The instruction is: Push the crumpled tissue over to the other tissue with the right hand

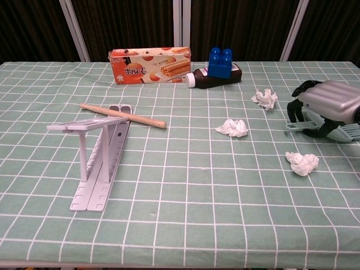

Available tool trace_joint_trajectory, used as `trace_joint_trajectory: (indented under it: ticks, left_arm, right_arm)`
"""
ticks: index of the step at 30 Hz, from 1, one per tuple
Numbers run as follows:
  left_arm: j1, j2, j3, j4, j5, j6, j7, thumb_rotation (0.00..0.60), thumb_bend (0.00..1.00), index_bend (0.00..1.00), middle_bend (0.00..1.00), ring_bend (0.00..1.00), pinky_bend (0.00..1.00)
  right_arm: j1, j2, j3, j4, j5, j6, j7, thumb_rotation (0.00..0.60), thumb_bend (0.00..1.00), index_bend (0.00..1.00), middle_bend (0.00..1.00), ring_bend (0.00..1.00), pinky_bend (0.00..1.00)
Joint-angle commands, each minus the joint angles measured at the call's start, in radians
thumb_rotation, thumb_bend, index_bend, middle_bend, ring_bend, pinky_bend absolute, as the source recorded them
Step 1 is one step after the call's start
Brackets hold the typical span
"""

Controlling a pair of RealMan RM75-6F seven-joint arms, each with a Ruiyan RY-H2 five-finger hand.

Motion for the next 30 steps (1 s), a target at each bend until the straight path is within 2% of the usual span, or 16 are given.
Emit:
trace_joint_trajectory:
  ticks: [1,7,12,16,23,26,30]
  left_arm:
    - [0.001,0.002,0.000,-0.003,-0.002,0.000,0.002,0.600,0.01,0.19,0.15,0.08,0.06]
    - [0.002,0.011,0.000,-0.025,-0.005,-0.001,0.023,0.600,0.01,0.19,0.15,0.08,0.06]
    - [0.004,0.025,-0.003,-0.055,-0.014,0.002,0.053,0.600,0.01,0.19,0.15,0.08,0.06]
    - [0.004,0.035,-0.005,-0.078,-0.022,0.000,0.076,0.600,0.01,0.19,0.15,0.08,0.06]
    - [0.000,0.049,-0.008,-0.112,-0.032,-0.006,0.111,0.600,0.01,0.19,0.15,0.08,0.06]
    - [-0.001,0.055,-0.009,-0.123,-0.034,-0.006,0.121,0.600,0.01,0.19,0.15,0.08,0.06]
    - [-0.002,0.062,-0.011,-0.134,-0.037,-0.006,0.126,0.600,0.01,0.19,0.15,0.08,0.06]
  right_arm:
    - [-0.005,0.051,0.018,-0.038,-0.014,0.060,0.051,0.600,0.34,0.60,0.49,0.15,0.10]
    - [0.067,0.120,0.065,-0.052,-0.033,0.051,0.217,0.600,0.35,0.62,0.51,0.16,0.10]
    - [0.170,0.079,0.068,0.056,-0.083,0.002,0.404,0.600,0.36,0.63,0.51,0.17,0.10]
    - [0.243,-0.002,0.034,0.200,-0.140,-0.017,0.593,0.600,0.38,0.64,0.52,0.18,0.10]
    - [0.317,-0.165,-0.060,0.451,-0.232,0.011,0.905,0.600,0.40,0.65,0.53,0.20,0.11]
    - [0.329,-0.197,-0.095,0.497,-0.258,0.039,1.030,0.600,0.41,0.66,0.54,0.20,0.11]
    - [0.326,-0.198,-0.130,0.497,-0.289,0.137,1.162,0.600,0.41,0.66,0.54,0.22,0.11]
